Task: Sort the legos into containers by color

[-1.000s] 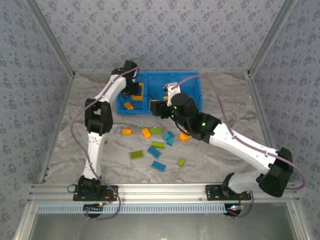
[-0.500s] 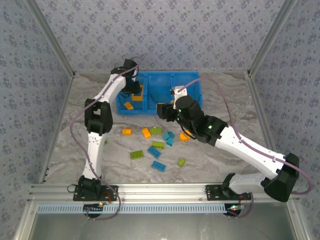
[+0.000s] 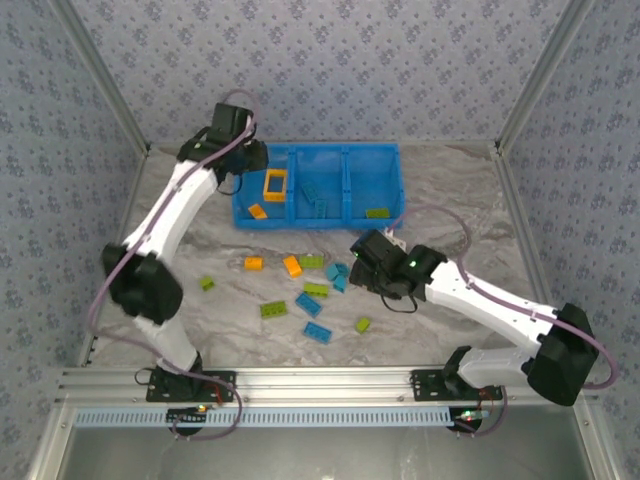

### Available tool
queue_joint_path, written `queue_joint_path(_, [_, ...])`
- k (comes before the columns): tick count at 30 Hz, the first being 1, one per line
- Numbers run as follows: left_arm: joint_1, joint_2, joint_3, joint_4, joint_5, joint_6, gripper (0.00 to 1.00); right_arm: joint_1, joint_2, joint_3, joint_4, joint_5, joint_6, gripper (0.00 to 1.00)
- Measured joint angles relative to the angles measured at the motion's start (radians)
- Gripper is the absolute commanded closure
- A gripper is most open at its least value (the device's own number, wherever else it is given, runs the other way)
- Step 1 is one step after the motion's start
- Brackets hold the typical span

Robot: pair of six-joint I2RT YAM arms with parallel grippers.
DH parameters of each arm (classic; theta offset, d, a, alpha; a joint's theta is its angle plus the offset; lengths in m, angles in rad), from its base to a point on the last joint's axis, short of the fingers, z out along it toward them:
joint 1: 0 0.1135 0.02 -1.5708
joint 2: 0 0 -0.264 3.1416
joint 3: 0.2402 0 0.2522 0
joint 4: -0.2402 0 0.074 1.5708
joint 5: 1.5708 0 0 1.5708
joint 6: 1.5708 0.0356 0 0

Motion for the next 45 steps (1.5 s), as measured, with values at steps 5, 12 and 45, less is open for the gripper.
queue_joint_path(5, [-0.2,-0.376,-0.344,0.169,0.014,-0.013,0.6,0.005,0.028,-0.135,0.05,-0.131,0.17,0.33])
queue_joint_path(12, [-0.439,-0.722,-0.719,0.229,0.029,-0.076,0.58,-0.009,0.092,-0.22,0.158,-0.229,0.253,0.35])
queue_joint_path(45, [-0.696,-0.774,-0.816,0.282,-0.206,-0.241,0.62,-0.312,0.287,0.379,0.103,0.056,-0.268,0.77])
